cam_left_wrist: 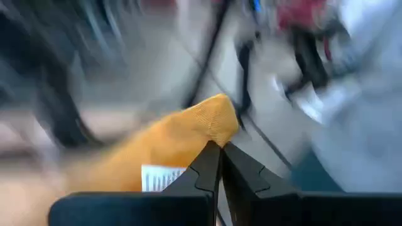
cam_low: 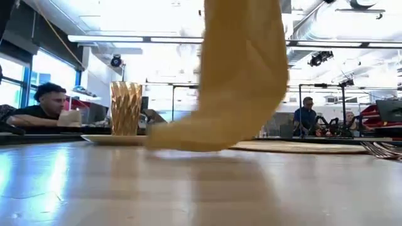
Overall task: Set table place
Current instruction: Fold the yellow table napkin
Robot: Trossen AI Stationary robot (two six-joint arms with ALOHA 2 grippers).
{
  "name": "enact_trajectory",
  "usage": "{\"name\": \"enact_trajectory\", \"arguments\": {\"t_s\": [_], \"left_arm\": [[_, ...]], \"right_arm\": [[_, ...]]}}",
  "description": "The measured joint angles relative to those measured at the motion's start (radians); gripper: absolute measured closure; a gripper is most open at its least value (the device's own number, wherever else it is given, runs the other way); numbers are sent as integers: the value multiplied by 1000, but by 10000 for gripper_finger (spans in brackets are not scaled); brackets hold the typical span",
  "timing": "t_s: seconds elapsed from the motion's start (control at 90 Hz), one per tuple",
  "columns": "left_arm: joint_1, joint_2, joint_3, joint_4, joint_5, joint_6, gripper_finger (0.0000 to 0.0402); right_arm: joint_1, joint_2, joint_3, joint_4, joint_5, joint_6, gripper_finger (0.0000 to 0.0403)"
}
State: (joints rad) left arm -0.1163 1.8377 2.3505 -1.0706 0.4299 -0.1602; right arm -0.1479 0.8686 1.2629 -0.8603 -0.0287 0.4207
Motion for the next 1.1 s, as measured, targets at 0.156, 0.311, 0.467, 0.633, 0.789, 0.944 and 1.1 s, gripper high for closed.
{"name": "enact_trajectory", "arguments": {"t_s": [0.156,0.311,0.467,0.633,0.789,0.944,1.1], "left_arm": [[-122,66,-5,-403,-150,1,402],[-204,102,-18,-483,-328,8,402],[-256,95,-59,-452,-350,-39,402],[-316,97,-97,-440,-343,-66,402],[-344,93,-114,-433,-357,-145,402],[-360,96,-115,-418,-402,-226,402],[-366,95,-115,-418,-414,-283,402]], "right_arm": [[24,65,-1,10,-13,-21,242],[77,240,-1,32,-49,-151,242],[96,449,-3,11,-117,-322,242],[69,678,-3,11,-241,-460,242],[41,855,-3,24,-262,-538,242],[21,985,-3,68,-267,-579,242],[46,1040,-3,123,-279,-669,242]]}}
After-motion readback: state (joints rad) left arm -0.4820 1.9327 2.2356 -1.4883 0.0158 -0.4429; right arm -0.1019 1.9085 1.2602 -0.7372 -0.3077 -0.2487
